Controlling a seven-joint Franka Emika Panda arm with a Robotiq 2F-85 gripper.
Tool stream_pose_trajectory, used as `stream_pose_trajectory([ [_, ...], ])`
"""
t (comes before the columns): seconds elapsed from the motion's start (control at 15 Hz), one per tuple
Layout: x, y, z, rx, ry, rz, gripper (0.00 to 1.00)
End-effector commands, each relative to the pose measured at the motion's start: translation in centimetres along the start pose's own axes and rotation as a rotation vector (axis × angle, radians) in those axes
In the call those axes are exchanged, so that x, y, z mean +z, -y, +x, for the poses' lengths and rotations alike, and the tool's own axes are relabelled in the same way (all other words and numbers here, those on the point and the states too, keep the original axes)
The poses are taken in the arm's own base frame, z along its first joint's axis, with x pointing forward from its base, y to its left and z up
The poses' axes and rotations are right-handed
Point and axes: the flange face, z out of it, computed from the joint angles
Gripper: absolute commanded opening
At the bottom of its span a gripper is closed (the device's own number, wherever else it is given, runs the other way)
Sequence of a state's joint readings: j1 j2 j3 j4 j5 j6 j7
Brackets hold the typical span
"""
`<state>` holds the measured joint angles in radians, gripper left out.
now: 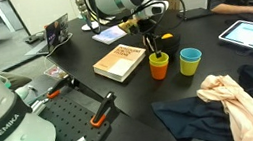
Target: Take the three cups out of the yellow cup and separate them
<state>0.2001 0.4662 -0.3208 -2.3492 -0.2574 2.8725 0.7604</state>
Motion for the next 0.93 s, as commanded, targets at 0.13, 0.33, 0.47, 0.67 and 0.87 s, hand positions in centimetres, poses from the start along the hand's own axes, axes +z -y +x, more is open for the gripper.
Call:
stream_pose_trajectory([
  [0.13, -0.87, 0.24, 0.18, 0.004, 0.001, -0.003, 1.0],
  [0.33, -0.83, 0.19, 0.1, 0.004, 0.004, -0.003, 0.66],
  [0.47, -0.8, 0.23, -0.02, 0.006, 0.008, 0.002, 0.51],
  [0.67, -1.07, 0.31, 0.06, 0.0, 0.005, 0.002, 0.27],
  [0.87, -1.23, 0.25, 0.04, 0.005, 0.006, 0.009, 0.06],
])
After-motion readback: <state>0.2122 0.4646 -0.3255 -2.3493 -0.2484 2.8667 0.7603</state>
